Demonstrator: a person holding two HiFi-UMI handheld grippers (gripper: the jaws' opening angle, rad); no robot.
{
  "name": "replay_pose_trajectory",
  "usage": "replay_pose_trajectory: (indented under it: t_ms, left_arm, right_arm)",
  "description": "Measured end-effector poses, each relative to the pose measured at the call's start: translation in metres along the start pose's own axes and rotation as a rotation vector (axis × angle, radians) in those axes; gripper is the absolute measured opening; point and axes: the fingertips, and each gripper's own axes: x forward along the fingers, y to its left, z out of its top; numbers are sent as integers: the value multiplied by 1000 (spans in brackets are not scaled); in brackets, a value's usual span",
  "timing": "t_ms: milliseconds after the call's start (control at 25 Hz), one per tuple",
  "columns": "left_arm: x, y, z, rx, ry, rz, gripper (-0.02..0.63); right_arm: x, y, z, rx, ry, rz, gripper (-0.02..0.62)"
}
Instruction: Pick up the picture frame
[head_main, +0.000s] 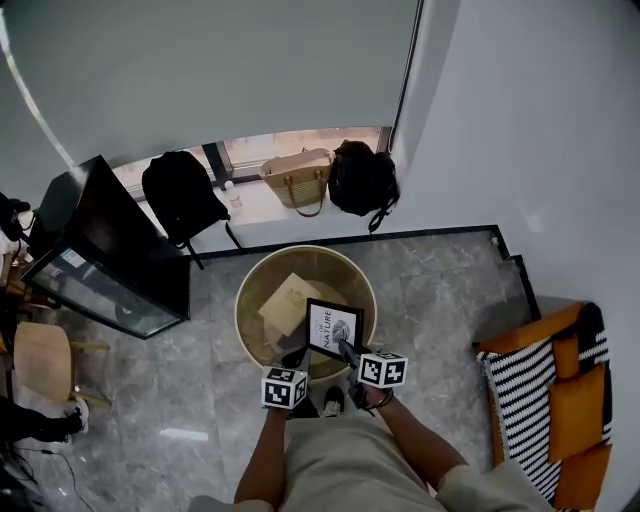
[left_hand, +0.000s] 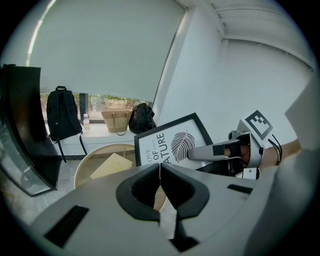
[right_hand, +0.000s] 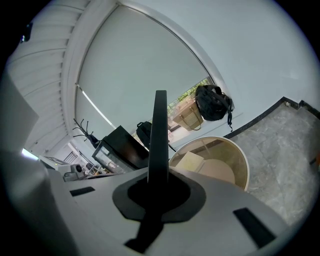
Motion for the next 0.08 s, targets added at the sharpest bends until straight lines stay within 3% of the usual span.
replay_pose_trajectory:
  t_ms: [80]
  left_arm:
    - [3, -2, 0, 17, 9, -5, 20]
  right_arm:
    - [1, -1, 2, 2, -1, 2, 38]
